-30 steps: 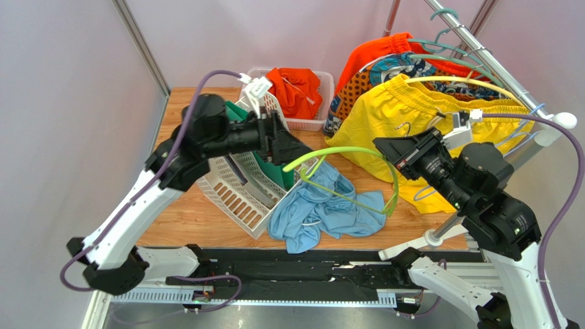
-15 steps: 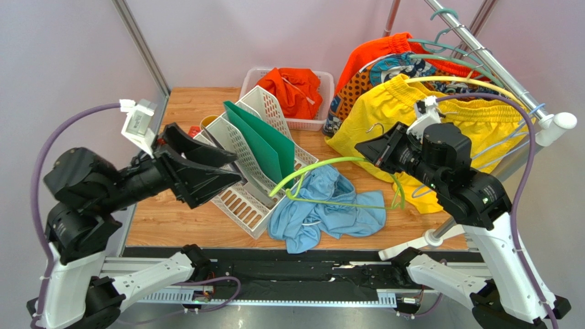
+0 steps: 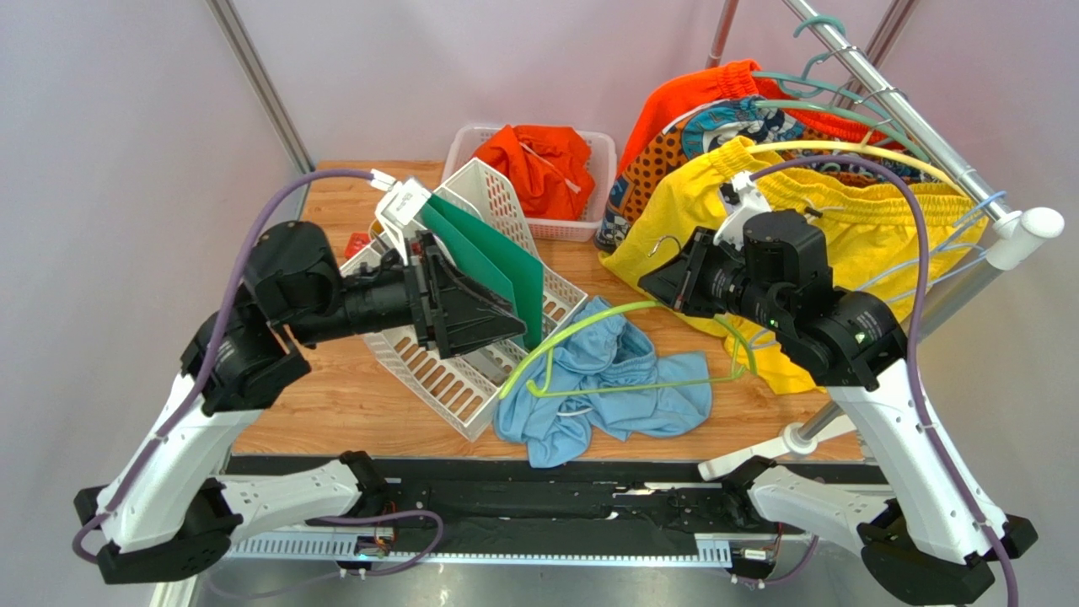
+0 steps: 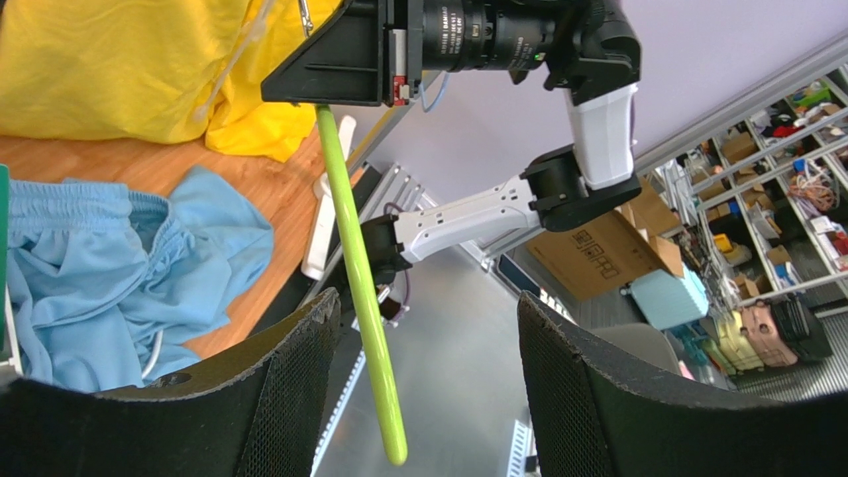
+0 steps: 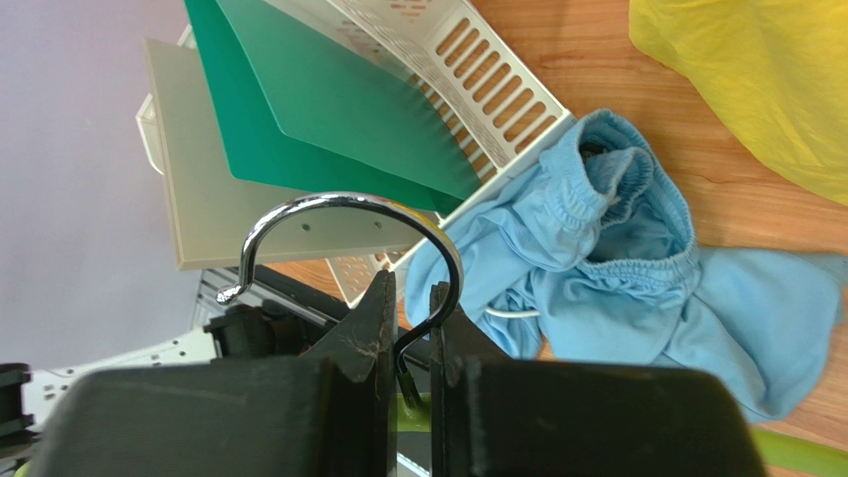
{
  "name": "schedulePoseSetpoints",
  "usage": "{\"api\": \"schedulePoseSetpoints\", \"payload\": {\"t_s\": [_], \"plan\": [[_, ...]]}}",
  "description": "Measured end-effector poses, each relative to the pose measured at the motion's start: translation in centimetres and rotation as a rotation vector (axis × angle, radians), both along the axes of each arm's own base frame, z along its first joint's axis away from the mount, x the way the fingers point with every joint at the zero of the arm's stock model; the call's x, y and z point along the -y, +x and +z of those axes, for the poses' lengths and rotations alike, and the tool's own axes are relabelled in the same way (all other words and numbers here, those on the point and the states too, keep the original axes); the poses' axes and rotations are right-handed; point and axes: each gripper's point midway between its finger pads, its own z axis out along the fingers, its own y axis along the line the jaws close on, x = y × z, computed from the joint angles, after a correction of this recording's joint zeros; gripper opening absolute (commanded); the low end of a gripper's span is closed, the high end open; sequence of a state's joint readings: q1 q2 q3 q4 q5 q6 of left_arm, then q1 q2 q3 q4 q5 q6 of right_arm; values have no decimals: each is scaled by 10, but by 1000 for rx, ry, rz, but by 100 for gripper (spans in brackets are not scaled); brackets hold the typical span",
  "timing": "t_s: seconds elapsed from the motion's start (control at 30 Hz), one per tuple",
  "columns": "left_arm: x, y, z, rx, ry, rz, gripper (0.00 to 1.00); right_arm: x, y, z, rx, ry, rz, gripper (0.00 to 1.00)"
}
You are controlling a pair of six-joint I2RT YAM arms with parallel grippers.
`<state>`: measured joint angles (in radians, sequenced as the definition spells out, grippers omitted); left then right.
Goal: Remove the shorts from the hanger
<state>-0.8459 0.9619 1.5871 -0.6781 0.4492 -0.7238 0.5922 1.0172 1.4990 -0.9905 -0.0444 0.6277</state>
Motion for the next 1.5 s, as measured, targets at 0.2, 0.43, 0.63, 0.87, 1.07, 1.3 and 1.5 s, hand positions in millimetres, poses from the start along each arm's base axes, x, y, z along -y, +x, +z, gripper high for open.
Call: {"api": "schedulePoseSetpoints", "payload": {"t_s": [0.2, 0.43, 0.63, 0.87, 1.07, 1.3, 1.5], "plan": [[16, 9, -8, -2, 43, -3, 72, 4, -1, -10, -11, -67, 23, 0], [15, 8, 1, 45, 54, -3, 73, 8, 0, -8, 8, -92, 18, 0], [35, -1, -11, 40, 117, -72, 72, 17, 8, -3, 35, -107, -46, 0], [50, 1, -44, 23, 275, -85, 71, 23, 12, 8, 63, -95, -93, 0], [37, 5, -60, 19, 351, -37, 71, 27, 11, 14, 81, -79, -117, 0], [22, -4, -67, 10, 353, -37, 60, 29, 8, 18, 87, -38, -137, 0], [21, -5, -77, -11, 362, -33, 53, 27, 9, 14, 65, -17, -149, 0]]}}
